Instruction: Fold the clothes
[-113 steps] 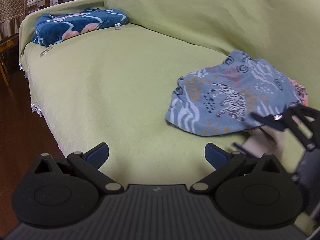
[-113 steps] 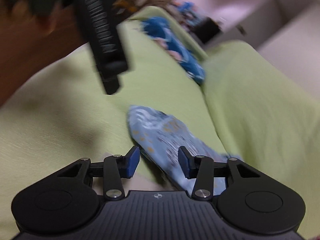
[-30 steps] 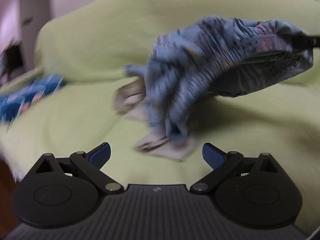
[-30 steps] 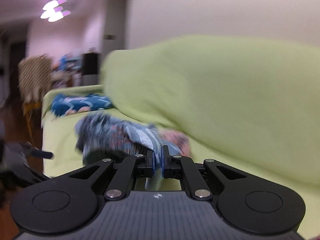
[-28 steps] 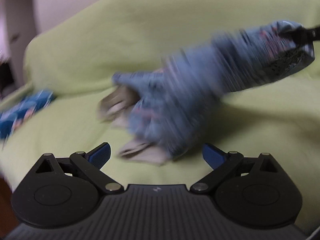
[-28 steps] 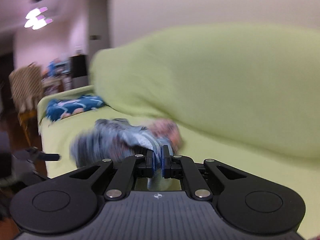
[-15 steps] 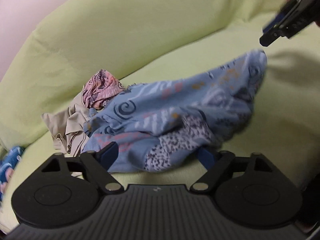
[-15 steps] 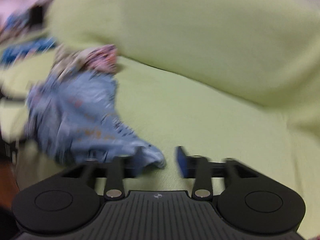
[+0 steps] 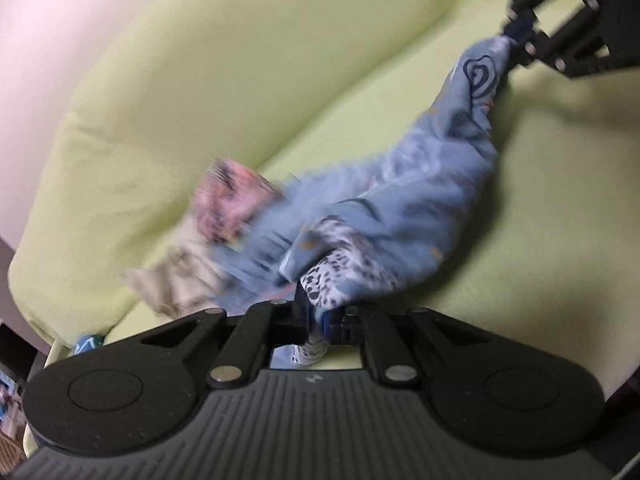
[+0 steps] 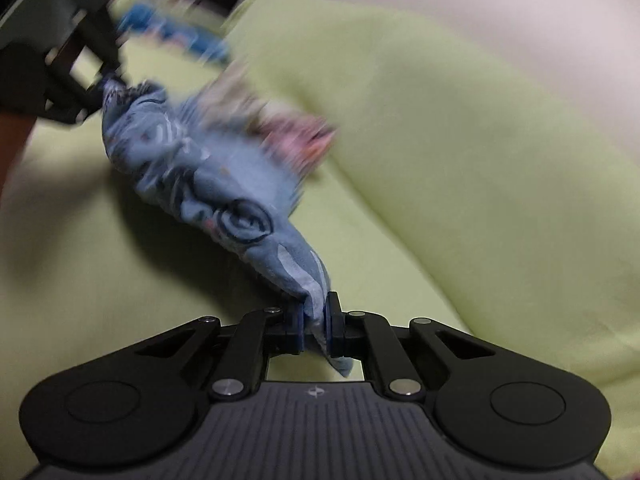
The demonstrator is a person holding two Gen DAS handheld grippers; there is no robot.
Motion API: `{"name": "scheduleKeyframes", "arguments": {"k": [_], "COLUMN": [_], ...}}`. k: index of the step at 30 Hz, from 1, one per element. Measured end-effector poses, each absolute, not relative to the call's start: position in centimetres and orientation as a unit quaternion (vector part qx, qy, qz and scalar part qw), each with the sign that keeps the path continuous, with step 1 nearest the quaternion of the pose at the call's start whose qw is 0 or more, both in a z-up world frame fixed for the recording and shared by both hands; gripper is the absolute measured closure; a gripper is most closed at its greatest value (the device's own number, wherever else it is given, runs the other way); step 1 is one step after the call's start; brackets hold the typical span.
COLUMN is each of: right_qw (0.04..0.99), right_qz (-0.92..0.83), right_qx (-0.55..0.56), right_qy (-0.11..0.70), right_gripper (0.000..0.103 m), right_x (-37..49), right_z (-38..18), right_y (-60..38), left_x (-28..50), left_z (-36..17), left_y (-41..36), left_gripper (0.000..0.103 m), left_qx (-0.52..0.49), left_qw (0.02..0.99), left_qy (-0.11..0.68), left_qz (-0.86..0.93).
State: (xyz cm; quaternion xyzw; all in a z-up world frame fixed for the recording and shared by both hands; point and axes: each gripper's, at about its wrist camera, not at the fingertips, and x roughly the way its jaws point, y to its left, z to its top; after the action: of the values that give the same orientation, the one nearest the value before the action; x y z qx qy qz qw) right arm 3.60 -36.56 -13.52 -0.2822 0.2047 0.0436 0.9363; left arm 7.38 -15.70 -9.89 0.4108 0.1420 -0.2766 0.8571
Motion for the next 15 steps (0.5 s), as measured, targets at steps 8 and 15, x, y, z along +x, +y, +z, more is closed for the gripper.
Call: {"name": "scheduleKeyframes", "arguments": {"k": [8, 15], "right_qw": [0.974, 0.978], "right_qz": [0.024, -0.02], "right_qx": [-0.214, -0.195], "right_qy": [0.064, 0.069], "right_gripper": [0.098, 0.103], "right_x": [-7.9, -10.9], "right_z": [0.7, 6.8], "right_y": [-38.9, -43.4], "left_x": [1.6, 2.4], "left_z": [5.4, 9.8], "left_y": [-11.8, -14.0], "left_gripper": [0.098, 0.1], "left_qx": [0.338, 0.303], "left_qw": [0.889, 0.9], "left_qy": [0.039, 0.012], "left_qz": [-0.306, -0.314]}}
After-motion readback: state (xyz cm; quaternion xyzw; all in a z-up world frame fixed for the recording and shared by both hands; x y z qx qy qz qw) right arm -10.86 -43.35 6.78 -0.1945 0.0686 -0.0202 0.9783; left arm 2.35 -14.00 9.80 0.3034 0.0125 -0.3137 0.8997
